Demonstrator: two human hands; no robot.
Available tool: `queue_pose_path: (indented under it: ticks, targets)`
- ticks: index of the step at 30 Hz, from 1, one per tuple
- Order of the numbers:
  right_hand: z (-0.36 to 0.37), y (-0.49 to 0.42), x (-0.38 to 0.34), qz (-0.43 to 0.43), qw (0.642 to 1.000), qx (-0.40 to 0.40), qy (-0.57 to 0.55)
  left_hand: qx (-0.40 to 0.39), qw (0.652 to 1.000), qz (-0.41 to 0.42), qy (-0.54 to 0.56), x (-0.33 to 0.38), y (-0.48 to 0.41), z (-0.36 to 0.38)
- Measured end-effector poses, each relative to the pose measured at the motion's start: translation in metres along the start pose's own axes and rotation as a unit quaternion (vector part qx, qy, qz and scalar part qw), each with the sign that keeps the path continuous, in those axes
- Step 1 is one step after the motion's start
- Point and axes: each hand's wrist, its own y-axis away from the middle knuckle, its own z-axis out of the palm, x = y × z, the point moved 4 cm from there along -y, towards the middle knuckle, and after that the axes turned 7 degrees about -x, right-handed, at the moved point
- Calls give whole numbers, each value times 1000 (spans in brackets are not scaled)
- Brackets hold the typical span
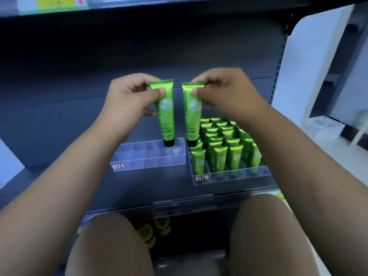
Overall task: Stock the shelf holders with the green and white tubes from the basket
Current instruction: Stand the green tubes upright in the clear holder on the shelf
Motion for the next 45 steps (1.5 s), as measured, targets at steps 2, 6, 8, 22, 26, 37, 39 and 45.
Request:
queue_pose_path:
  ticks: [2,6,8,22,26,37,39,45]
  targets:
    - [-27,4,7,12,1000,16,4,4,1000,6,12,3,-13,24]
    - [-74,15,34,26,996,84,-4,-7,998,-8,69,2,-34,72]
    - [-95,21,54,37,991,130,-26,-15,997,-11,77,0,-43,95]
    - [-149,35,161,40,946,284,-154,-47,996,-18,74,-52,-90,198]
    - [-145,27,180,27,933,300,-197,-46,996,-20,72,-70,-103,209]
    - [-133,4,222,38,942,281,-178,-59,997,-45,27,-106,-123,221]
    - [-130,-2,224,35,944,279,-171,-65,996,-54,26,-112,-121,224]
    - [-123,-7,232,35,938,292,-183,-71,992,-91,43,-124,-114,230]
